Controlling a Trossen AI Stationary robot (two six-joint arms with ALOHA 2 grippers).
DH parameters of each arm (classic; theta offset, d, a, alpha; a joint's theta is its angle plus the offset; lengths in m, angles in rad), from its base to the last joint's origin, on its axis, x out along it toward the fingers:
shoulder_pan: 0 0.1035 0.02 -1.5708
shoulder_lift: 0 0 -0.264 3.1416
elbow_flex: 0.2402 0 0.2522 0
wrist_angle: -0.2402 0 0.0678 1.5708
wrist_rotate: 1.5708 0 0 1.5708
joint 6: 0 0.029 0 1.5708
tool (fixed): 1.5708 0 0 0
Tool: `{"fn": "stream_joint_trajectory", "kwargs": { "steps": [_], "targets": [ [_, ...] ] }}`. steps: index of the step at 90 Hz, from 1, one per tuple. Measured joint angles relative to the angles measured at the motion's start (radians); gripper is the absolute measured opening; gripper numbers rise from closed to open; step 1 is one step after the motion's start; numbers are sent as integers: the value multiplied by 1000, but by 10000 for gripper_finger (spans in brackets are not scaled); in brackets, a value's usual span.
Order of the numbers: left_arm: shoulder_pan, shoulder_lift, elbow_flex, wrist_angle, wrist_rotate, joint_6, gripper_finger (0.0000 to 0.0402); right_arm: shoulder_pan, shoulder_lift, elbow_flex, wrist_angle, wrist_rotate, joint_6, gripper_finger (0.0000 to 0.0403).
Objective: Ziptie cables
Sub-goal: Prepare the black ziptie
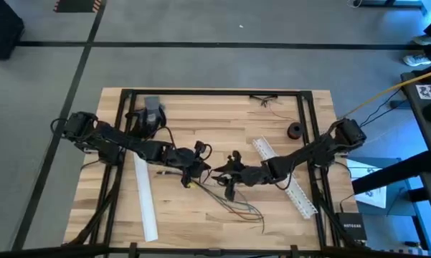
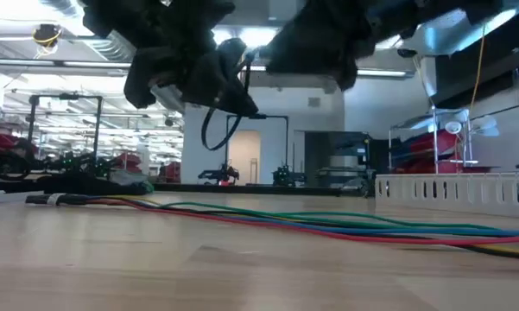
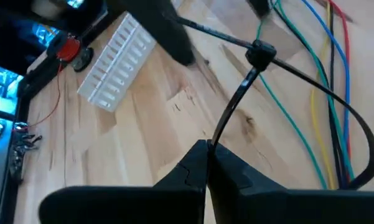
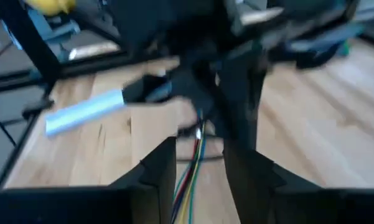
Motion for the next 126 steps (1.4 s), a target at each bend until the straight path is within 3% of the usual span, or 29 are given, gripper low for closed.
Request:
{"fn": "stream_joint_trajectory", "kwargs": {
  "steps": [44,57,76,90,102,112,126],
  "targets": [
    [4,0,0,2,1,-2,0,-46,16,0,76,-143,-21,121],
    [13,0,0,6,1,-6,0,-46,16,0,81,-150,-24,89],
    [13,0,0,8,1,-11,0,-47,16,0,52,-150,-41,11],
    [14,1,-1,26,4,-44,0,-43,23,0,68,-94,-143,2],
    [13,8,-1,4,13,-67,0,-21,15,1,91,52,-264,1],
    [8,24,-9,10,16,-63,0,0,-19,0,57,157,-344,0],
    [3,43,-61,15,3,-40,0,14,-109,0,-62,223,-359,0]
  ]
}}
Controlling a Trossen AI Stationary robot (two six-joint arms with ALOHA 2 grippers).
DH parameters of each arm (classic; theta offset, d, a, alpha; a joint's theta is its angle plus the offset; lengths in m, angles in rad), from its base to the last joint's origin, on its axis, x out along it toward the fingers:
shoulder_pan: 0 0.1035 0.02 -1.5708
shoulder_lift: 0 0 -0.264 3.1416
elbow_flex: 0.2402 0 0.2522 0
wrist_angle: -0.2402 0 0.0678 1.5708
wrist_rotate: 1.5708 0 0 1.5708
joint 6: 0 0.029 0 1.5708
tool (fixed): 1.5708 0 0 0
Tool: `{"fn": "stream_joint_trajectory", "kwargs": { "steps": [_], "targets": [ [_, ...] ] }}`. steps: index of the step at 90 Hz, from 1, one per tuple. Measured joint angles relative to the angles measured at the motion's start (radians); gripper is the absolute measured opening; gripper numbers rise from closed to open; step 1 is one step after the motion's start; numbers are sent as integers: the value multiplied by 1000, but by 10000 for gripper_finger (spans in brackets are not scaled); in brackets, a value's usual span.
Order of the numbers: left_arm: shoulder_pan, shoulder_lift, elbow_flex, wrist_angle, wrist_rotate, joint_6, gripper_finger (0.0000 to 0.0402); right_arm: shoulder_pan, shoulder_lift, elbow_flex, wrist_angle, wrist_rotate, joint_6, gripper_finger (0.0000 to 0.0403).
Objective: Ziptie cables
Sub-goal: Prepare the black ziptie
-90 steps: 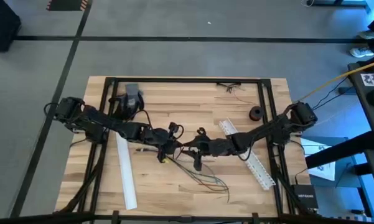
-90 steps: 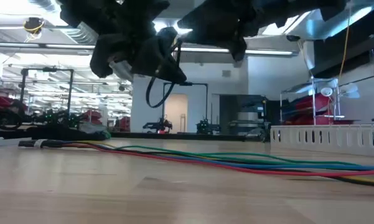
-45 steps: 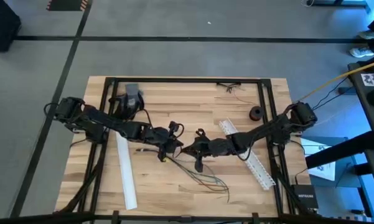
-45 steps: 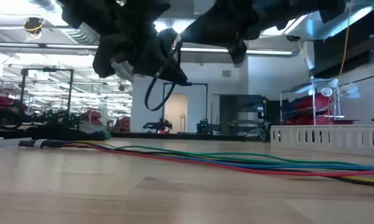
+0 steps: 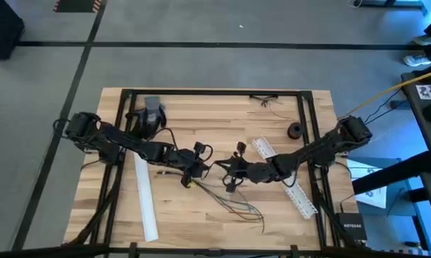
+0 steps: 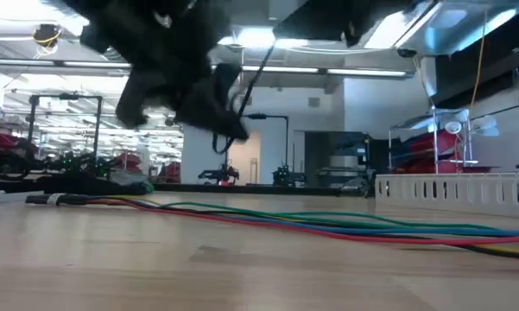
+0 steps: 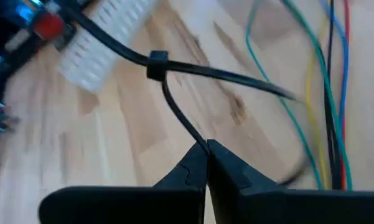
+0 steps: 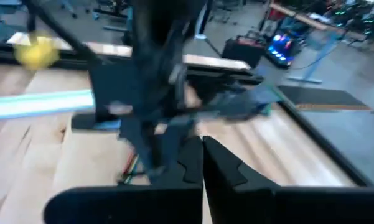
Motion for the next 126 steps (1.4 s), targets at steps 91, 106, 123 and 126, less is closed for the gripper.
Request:
{"fn": "stream_joint_trajectory", "kwargs": {
  "steps": [91,106,123,126],
  "targets": [
    [14,-3,-95,153,-65,-124,0,-18,-140,-63,-551,-88,540,88],
    [20,-3,-94,234,-33,-230,0,9,8,-203,-21,-106,405,133],
    [30,-3,-94,278,-11,-383,0,-15,228,-197,522,-175,169,139],
    [30,-3,-94,277,-11,-384,0,-25,252,-180,562,-205,148,138]
  ]
}}
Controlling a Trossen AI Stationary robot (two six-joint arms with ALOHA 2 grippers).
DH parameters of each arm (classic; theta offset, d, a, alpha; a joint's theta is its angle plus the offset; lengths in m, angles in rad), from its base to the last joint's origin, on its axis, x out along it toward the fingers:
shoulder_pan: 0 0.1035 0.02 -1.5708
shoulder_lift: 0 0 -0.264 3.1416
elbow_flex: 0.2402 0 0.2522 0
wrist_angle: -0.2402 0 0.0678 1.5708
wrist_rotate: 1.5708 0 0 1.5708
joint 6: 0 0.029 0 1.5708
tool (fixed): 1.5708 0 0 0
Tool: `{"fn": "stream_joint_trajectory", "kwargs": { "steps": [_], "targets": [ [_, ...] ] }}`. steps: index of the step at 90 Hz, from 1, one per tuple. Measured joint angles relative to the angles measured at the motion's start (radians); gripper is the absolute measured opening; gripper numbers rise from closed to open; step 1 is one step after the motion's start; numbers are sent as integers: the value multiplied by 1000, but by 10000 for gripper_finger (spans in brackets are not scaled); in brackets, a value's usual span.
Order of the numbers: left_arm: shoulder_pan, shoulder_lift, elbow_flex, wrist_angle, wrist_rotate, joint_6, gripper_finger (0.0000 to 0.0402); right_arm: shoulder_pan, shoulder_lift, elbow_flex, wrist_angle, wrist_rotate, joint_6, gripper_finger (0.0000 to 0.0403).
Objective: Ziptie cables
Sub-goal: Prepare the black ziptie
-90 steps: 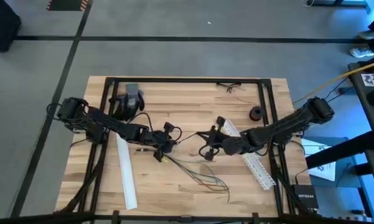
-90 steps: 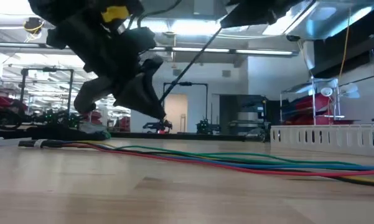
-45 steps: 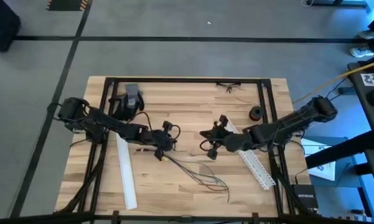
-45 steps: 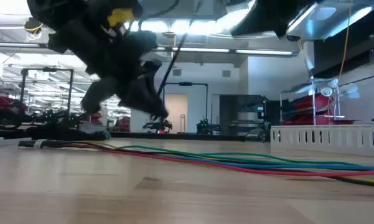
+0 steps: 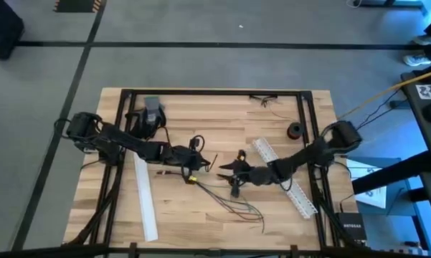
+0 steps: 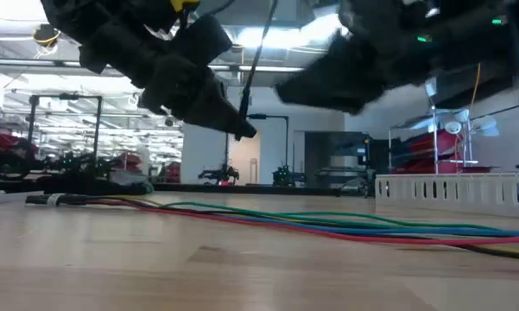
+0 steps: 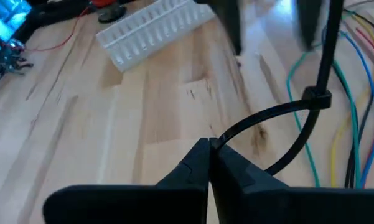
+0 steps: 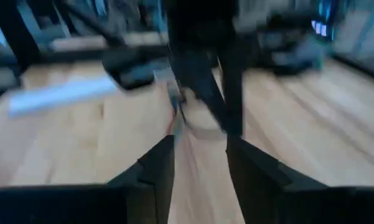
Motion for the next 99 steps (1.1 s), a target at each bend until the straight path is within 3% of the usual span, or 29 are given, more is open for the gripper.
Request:
{"fn": "stream_joint_trajectory", "kwargs": {
  "steps": [27,35,41,46,59,77,99],
  "targets": [
    [0,0,1,-8,1,-1,0,-55,44,112,2,-101,-57,130],
    [0,-1,1,-9,1,0,0,-55,44,126,-32,-145,-58,87],
    [-2,-1,1,-10,1,0,0,-52,44,128,-64,-133,-79,32],
    [-3,-1,1,-11,1,0,0,-41,30,127,-88,-112,-115,12],
    [-16,-2,-8,4,3,17,0,-28,-79,126,-170,-16,-225,3],
    [-31,-2,-46,32,-13,105,0,-20,-252,122,-374,16,-310,1],
    [-28,5,-58,34,-34,111,0,-21,-273,123,-409,-4,-255,0]
  ]
}}
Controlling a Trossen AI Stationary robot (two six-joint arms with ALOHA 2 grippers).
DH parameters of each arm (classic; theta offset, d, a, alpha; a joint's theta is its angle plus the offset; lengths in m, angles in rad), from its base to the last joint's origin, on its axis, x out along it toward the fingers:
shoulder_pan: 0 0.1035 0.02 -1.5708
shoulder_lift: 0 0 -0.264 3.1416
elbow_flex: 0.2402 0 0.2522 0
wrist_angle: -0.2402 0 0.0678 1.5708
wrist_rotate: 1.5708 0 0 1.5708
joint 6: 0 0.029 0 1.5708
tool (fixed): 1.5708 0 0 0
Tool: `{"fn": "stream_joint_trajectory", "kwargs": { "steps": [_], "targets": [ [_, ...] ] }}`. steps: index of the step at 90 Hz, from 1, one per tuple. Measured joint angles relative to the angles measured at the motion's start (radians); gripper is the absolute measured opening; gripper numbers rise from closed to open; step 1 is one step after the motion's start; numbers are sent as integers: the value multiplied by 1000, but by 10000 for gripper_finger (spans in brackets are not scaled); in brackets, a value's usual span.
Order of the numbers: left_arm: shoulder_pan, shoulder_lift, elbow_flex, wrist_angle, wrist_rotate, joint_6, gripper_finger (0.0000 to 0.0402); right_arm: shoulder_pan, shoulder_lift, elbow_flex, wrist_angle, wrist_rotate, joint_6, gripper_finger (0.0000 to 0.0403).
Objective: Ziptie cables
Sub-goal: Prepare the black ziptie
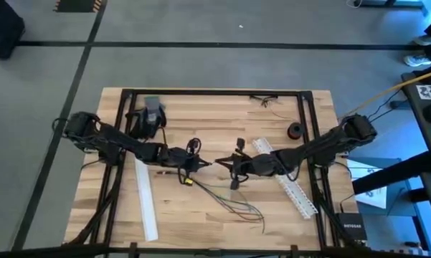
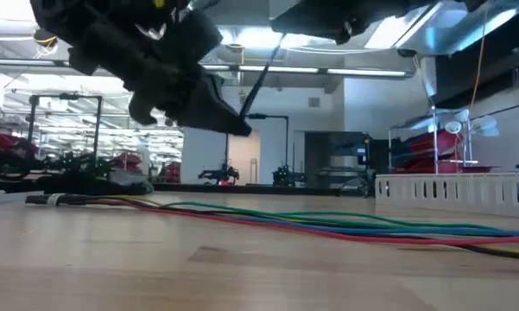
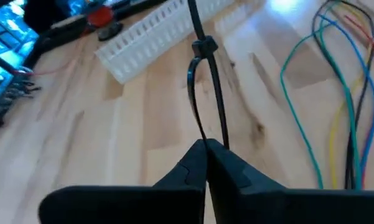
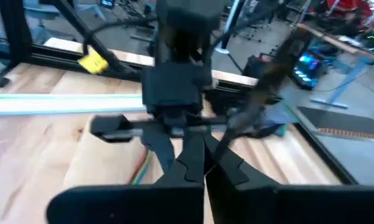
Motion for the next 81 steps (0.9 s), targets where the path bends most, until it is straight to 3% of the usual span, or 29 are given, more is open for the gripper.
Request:
{"fn": "stream_joint_trajectory", "kwargs": {
  "steps": [22,53,81],
  "targets": [
    [9,-2,8,49,0,-122,10,1,36,5,4,-28,78,0],
    [7,-67,142,-354,0,-123,119,-1,47,5,-55,-34,127,0],
    [22,-118,154,-303,29,-160,168,-1,47,5,-67,-34,140,0]
  ]
}}
